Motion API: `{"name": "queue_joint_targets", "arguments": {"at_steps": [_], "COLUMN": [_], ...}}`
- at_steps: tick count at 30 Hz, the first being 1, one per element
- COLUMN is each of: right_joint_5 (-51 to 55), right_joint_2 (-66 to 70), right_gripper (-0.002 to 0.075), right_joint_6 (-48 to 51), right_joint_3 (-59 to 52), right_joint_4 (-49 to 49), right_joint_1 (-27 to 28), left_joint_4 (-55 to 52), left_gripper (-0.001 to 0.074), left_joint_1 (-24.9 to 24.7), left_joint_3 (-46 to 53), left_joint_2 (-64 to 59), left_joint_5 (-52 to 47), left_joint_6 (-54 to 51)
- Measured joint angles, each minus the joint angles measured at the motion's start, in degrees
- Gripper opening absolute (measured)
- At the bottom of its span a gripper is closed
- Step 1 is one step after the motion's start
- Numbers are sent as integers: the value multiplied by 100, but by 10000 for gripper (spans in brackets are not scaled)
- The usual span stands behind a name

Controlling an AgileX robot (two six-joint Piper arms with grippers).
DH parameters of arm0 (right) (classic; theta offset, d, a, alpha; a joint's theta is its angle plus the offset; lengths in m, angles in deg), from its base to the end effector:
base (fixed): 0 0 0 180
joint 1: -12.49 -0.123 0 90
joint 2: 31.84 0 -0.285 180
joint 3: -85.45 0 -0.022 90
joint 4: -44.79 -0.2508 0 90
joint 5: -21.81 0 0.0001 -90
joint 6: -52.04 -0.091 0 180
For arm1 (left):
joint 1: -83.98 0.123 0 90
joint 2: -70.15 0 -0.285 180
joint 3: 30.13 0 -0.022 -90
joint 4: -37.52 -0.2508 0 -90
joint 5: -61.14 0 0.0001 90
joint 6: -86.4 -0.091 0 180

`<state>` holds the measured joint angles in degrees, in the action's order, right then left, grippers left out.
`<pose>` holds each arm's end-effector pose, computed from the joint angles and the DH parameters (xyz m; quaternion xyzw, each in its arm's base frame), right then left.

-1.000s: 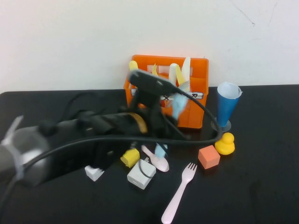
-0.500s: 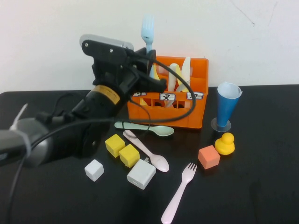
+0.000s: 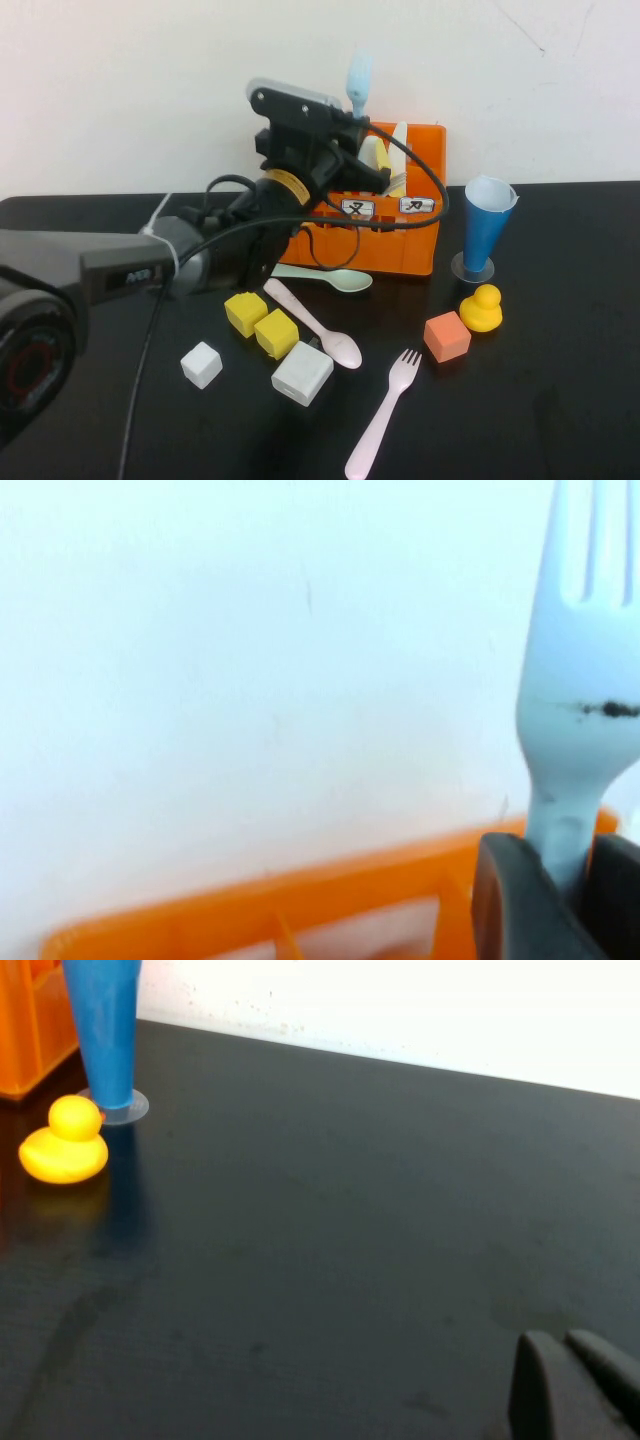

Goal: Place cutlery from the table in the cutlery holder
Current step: Place the fork on the box, then pick up the fork

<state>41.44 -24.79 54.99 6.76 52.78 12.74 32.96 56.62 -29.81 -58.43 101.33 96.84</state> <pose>0.0533 -0.0045 0.1746 -0.0567 0.7923 -0.0753 0.6029 0.4220 -0.2236 0.2072 0.1419 0.6851 -0.2278 0.6772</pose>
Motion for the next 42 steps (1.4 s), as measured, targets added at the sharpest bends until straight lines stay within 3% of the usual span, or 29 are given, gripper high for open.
{"name": "queue_joint_targets", "arguments": {"at_steps": [2,9,14,17,20,23,25,30,34,37,39,42], "right_joint_5": [0,0,0,0,0,0,0,0,0,0,0,0], "right_joint_2": [0,0,0,0,0,0,0,0,0,0,0,0], "right_gripper": [-3,-3,-3,-3,-3,-3,-3,-3,-3,-3,-3,-3], "right_joint_6": [0,0,0,0,0,0,0,0,0,0,0,0], "right_joint_3": [0,0,0,0,0,0,0,0,0,0,0,0], "right_joint_4": [0,0,0,0,0,0,0,0,0,0,0,0], "right_joint_1": [0,0,0,0,0,0,0,0,0,0,0,0], "left_joint_4": [-34,-71,-561,-1220,-1969,-2373,-2371,-1170,626,1483,1628,1662], "left_gripper": [137,374,400,354,230,85,36,6,7,62,142,328], "left_joint_1": [0,0,0,-18,-132,-313,-454,-840,-1053,-1181,-1243,-1291], "left_joint_3": [-26,-26,-26,-26,-26,-26,-26,-26,-26,-26,-26,-26], "left_joint_2": [-60,72,715,1329,1891,2267,2424,2521,2223,1807,1494,1115], "left_joint_5": [-106,-615,-1658,-2565,-3728,-4832,-5375,-6807,-8089,-8681,-8901,-9029], "left_joint_6": [14,14,461,1243,1772,1478,1073,1,-1280,-1903,-1999,-2012]}}
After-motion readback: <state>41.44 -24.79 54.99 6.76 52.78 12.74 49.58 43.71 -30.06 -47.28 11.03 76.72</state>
